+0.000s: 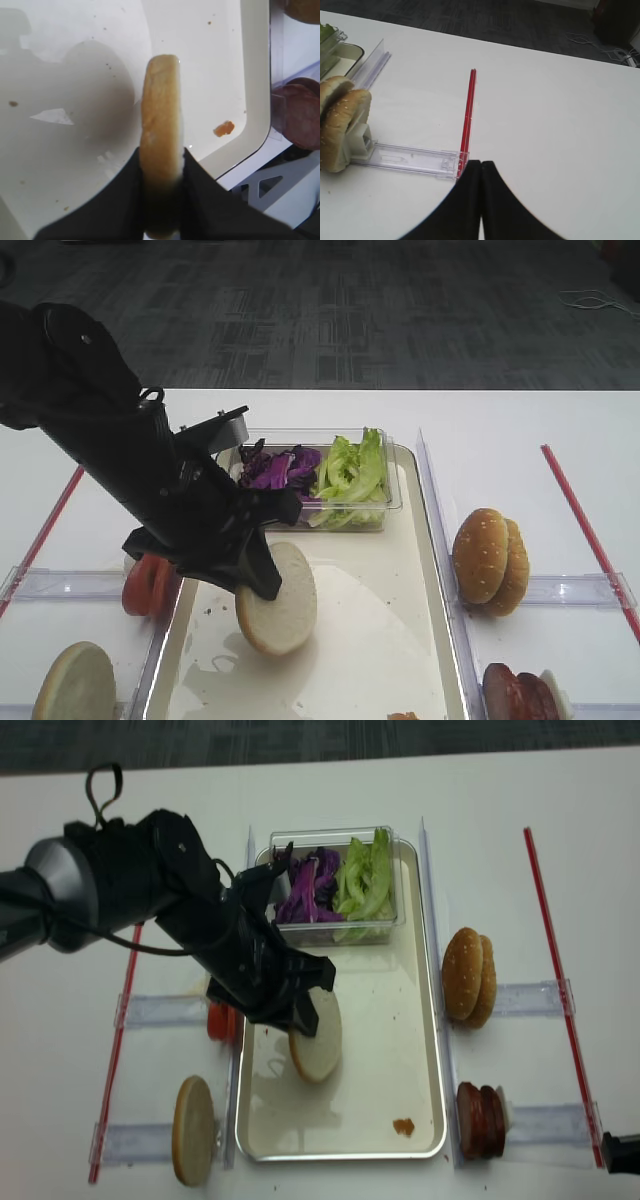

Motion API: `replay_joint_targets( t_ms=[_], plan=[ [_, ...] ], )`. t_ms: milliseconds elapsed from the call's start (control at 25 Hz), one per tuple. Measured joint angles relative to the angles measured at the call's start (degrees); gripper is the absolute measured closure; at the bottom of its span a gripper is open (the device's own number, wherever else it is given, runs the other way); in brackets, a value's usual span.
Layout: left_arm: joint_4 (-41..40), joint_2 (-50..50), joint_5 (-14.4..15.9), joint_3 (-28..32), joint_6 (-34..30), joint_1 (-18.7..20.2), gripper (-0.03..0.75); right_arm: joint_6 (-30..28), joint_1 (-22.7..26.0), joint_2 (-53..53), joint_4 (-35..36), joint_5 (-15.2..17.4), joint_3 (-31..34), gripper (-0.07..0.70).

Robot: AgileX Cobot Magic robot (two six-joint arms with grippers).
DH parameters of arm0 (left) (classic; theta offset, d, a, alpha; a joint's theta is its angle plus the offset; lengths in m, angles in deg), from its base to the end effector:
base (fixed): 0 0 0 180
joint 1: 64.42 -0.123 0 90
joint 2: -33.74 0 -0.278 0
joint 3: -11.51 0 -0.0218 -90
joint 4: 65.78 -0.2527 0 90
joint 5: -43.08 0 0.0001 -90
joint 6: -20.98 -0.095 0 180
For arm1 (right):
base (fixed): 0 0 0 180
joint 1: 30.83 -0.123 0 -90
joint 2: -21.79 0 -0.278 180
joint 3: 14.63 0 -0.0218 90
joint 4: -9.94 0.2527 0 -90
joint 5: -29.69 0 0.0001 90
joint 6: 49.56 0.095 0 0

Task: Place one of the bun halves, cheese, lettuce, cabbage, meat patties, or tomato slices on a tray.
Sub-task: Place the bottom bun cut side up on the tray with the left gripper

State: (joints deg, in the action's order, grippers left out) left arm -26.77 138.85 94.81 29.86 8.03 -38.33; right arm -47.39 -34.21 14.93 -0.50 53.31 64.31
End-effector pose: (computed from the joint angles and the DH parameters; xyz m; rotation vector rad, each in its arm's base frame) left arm 0.2599 -0.1796 0.1895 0.4072 2.9782 -0.8542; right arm 0.0642 -0.0031 0.1654 -0.1300 1.9000 -0.1169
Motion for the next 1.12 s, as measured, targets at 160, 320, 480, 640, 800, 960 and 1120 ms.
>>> replay_joint_targets(
  t_ms=[160, 320, 480, 640, 800, 960, 1120],
  plan=[
    [6.73, 0.38, 0.6, 0.63, -7.13, -1.27, 0.613, 0.0, 0.0, 0.0, 0.0, 0.0, 0.0, 0.498],
    [13.24, 2.59, 1.29, 3.2, -13.55, -1.53, 0.613, 0.0, 0.0, 0.0, 0.0, 0.0, 0.0, 0.498],
    [17.8, 4.08, 1.08, 4.73, -18.35, -1.53, 0.613, 0.0, 0.0, 0.0, 0.0, 0.0, 0.0, 0.498],
    [20.54, 4.33, -0.08, 5.47, -21.31, -1.53, 0.613, 0.0, 0.0, 0.0, 0.0, 0.0, 0.0, 0.498],
    [21.39, 4.33, -0.84, 5.55, -22.67, -1.98, 0.613, 0.0, 0.0, 0.0, 0.0, 0.0, 0.0, 0.498],
    [21.48, 4.33, -1.19, 5.83, -23.51, -2.66, 0.613, 0.0, 0.0, 0.0, 0.0, 0.0, 0.0, 0.498],
    [21.62, 4.67, -2.0, 6.38, -24.02, -2.8, 0.613, 0.0, 0.0, 0.0, 0.0, 0.0, 0.0, 0.498]
  ],
)
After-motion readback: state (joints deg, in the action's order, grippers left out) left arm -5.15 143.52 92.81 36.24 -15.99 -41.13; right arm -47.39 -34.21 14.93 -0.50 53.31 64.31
